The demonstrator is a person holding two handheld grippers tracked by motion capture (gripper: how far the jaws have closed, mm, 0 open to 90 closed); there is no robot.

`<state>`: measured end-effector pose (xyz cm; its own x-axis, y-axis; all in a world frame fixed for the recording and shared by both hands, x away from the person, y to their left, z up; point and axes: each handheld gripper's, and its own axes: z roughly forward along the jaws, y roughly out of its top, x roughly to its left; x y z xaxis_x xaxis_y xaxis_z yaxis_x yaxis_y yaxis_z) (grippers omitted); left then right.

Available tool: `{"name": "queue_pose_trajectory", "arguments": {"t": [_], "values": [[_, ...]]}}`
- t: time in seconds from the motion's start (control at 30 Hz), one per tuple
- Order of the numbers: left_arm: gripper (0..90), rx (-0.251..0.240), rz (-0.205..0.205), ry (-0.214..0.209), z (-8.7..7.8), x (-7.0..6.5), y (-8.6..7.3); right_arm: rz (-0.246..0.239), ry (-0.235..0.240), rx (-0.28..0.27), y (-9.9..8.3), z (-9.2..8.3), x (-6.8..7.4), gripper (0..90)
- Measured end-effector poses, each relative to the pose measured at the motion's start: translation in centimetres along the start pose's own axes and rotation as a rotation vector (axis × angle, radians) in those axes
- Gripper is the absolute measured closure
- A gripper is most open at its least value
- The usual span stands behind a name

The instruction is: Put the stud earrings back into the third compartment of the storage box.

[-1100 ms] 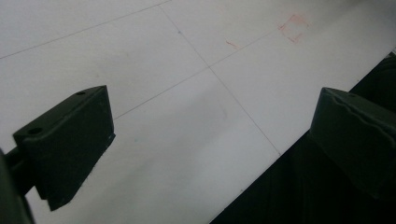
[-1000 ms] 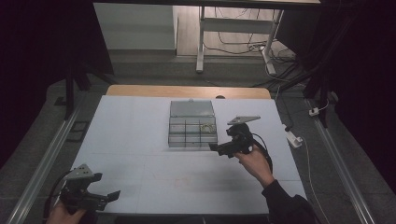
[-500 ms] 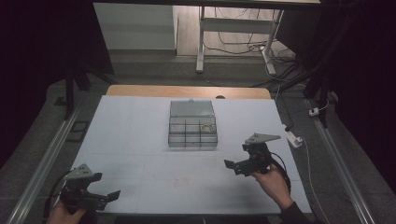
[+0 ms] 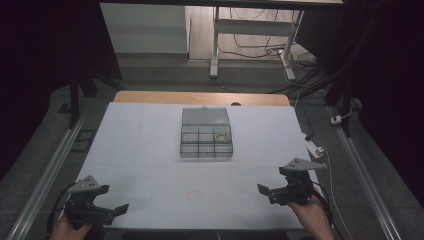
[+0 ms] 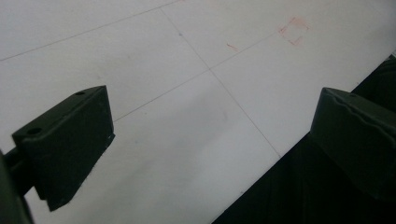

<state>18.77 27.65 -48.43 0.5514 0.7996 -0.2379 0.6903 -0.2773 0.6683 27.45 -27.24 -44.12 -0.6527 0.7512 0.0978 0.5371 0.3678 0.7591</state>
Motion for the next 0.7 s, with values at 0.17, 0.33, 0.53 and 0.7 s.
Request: {"name": "queue_pose_trajectory", "arguments": {"t": [0.17,0.33,0.53,0.7], "values": [[0.0,-0.002,0.0,0.006,0.0,0.0,0.0,0.027,-0.038,0.024,-1.8,-1.1,-0.2,0.0],[0.0,-0.003,0.003,0.018,0.0,-0.1,0.0,0.06,-0.051,0.037,-3.5,-2.2,-0.5,0.0],[0.0,0.007,0.01,0.03,0.0,-0.2,0.0,0.088,-0.068,0.063,-5.1,-3.3,-0.6,0.0],[0.0,0.004,0.01,0.027,0.1,-0.2,0.2,0.104,-0.08,0.055,-5.5,-3.9,-0.8,0.0]]}}
